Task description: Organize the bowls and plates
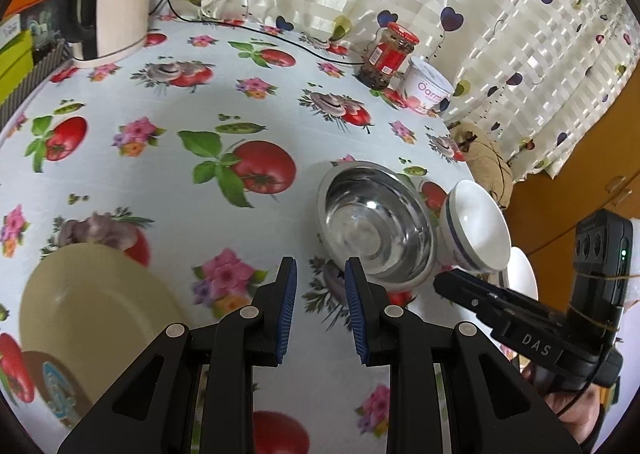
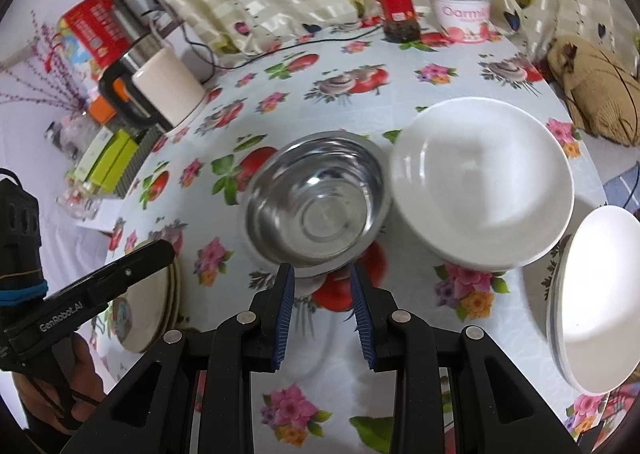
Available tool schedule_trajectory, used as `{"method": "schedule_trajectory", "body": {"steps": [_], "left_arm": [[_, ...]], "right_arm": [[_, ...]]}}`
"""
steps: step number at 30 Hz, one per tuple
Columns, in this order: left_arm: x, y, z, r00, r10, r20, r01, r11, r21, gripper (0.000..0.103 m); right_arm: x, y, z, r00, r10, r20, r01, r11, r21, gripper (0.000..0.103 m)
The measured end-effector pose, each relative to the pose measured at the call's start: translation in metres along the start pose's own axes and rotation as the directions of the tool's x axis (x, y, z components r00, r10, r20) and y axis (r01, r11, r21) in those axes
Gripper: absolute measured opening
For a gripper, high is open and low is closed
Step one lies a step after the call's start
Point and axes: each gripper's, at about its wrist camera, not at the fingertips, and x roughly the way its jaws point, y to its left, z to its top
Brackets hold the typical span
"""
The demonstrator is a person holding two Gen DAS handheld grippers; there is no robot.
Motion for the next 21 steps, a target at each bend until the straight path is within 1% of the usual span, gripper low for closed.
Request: {"method": "schedule_trajectory", "body": {"steps": [11,21], "left_arm": [[0.039,-0.002,0.016,0.999,-0.001,-0.045,-0.001,0.999,-0.036,0.026],[0.057,-0.008,0.013,0.996,0.008,-0.086,-0.010,1.000,-0.024,0.026]], "right_arm": [[0.022,-0.012,0.012,1.000,-0.016,-0.023,0.017,0.999,0.032,0.028],[0.034,-0.022,0.016,0.999,-0.015,-0.038,0.017,0.998,0.065,0.028]]}}
